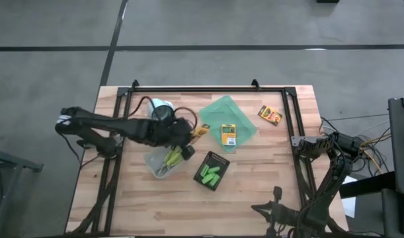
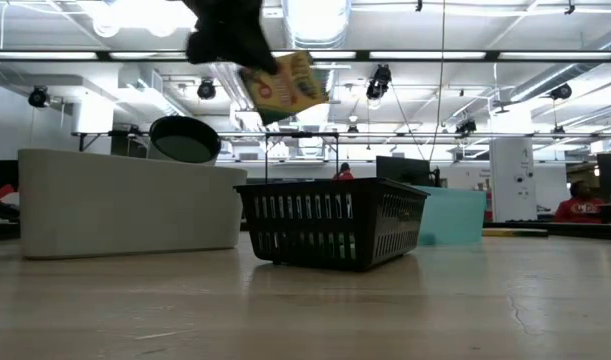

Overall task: Pick & Place School Supplies
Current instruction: Put the crayon box into the light green bin

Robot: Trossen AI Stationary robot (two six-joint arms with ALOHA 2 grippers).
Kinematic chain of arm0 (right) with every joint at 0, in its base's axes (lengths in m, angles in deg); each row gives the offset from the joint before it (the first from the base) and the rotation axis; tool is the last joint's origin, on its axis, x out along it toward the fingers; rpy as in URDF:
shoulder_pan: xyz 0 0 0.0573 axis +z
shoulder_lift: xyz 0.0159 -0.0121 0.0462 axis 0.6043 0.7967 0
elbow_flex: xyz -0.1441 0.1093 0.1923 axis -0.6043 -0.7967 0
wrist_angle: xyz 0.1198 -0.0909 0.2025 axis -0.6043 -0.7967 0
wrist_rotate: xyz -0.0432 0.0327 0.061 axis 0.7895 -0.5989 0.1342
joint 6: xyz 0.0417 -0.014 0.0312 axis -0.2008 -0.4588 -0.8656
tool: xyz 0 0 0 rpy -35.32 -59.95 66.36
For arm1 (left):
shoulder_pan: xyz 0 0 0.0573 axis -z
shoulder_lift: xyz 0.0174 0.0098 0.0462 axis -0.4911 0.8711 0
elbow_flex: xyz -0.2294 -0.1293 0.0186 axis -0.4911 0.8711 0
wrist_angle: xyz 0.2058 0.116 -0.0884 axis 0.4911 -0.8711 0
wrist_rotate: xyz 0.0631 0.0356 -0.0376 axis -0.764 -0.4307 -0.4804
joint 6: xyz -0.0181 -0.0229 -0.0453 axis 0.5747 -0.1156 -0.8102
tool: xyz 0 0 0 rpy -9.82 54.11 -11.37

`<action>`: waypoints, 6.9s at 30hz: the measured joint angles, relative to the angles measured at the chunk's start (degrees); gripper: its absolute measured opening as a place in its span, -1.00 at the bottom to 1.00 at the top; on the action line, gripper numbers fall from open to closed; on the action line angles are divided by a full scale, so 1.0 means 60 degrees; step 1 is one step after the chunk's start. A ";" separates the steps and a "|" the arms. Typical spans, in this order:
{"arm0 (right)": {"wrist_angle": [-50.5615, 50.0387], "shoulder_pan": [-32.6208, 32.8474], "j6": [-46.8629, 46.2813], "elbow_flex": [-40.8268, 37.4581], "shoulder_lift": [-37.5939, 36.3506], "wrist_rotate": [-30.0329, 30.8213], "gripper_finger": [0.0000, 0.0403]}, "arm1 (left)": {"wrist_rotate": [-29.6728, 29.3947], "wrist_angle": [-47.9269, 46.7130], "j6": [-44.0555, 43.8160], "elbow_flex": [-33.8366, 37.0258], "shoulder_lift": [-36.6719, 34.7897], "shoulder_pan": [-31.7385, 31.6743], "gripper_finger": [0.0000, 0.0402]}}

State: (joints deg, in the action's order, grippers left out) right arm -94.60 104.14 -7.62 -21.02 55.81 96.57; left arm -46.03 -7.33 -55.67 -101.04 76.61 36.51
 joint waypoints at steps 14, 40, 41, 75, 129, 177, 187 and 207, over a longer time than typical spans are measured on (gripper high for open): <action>-0.0007 0.0000 0.2210 0.0000 0.0000 0.0011 -0.96 | 0.4920 0.3913 0.1118 -0.0022 0.1492 -0.3311 -0.79; -0.0017 -0.0293 0.3480 -0.0090 -0.0007 0.0036 -0.96 | 0.5540 -0.0270 0.4868 -0.5457 0.5990 -0.4489 -0.79; -0.0005 -0.0305 0.3479 -0.0091 -0.0007 0.0036 -0.96 | 0.5537 -0.0257 0.4824 -0.5426 0.6005 -0.4489 -0.79; -0.0008 -0.0481 0.3480 -0.0182 -0.0011 0.0029 -0.96 | 0.4900 0.1669 0.3072 -0.3493 0.6008 -0.4332 -0.56; -0.2087 -0.2675 -0.4554 0.0175 -0.1167 -0.0734 -0.96 | 0.4078 0.0319 0.7282 -0.7282 0.3097 -0.2562 -0.51; -0.5082 -1.5895 0.2820 -0.1128 -0.6017 -0.8148 -0.96 | 0.5348 1.0293 0.6729 0.4021 -0.1431 -0.2602 -0.51; -0.1242 -1.7548 0.3269 -0.3976 -0.5871 -0.9489 -0.96 | 0.6019 1.0268 0.6732 0.4026 -0.1431 -0.2591 -0.51; -0.0245 -1.9613 0.3222 -0.4969 -0.5646 -0.9335 -0.96 | 0.6019 1.0284 0.6906 0.4033 -0.1431 -0.2605 -0.51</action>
State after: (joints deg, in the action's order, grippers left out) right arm -96.07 -13.54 11.71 -50.83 21.93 40.57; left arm -9.91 54.37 -14.24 -76.84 68.03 20.88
